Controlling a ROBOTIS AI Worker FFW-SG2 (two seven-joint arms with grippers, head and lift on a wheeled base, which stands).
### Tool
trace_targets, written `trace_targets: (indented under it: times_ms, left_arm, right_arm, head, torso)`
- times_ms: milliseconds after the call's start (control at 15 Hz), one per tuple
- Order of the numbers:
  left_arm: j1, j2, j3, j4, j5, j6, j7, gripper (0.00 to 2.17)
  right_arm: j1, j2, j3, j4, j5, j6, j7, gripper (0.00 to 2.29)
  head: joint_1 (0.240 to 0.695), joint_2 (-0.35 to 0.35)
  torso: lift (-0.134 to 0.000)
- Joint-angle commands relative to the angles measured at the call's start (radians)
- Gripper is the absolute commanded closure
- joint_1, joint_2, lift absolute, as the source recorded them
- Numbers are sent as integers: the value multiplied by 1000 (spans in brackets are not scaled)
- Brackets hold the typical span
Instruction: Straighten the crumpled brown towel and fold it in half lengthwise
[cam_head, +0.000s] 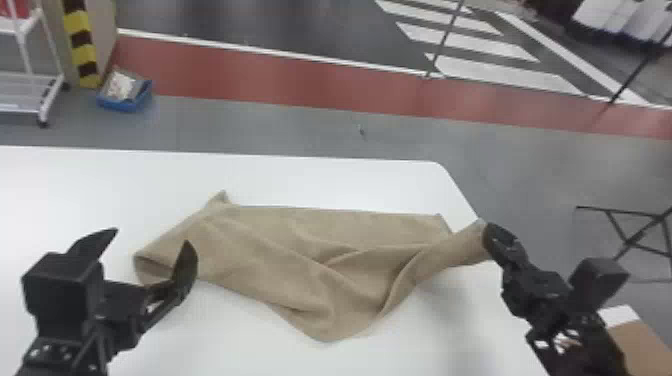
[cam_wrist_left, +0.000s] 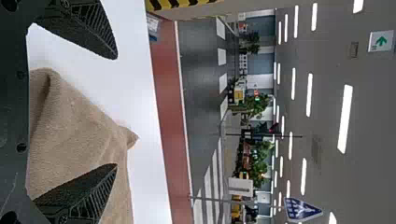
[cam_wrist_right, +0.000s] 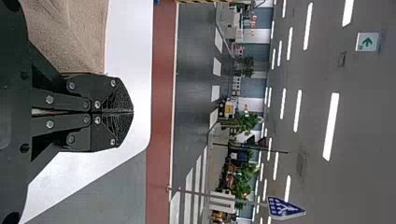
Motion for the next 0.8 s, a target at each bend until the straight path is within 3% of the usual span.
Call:
trace_targets:
  times_ms: [0, 267, 733]
  left_arm:
    - [60, 19, 27, -11, 1, -11, -27, 151]
    - [103, 33, 18, 41, -3, -100, -42, 201]
    - [140, 48, 0, 59, 3, -69, -54, 319]
  right_arm:
    - [14, 1, -1, 0, -2, -9, 0, 1835]
    - [22, 6, 1, -1, 3, -9, 6, 1835]
    - [31, 19, -2, -27, 13, 7, 6, 1835]
  head:
    - [695, -350]
    - [695, -350]
    - [695, -350]
  torso:
    - [-124]
    - [-124]
    - [-124]
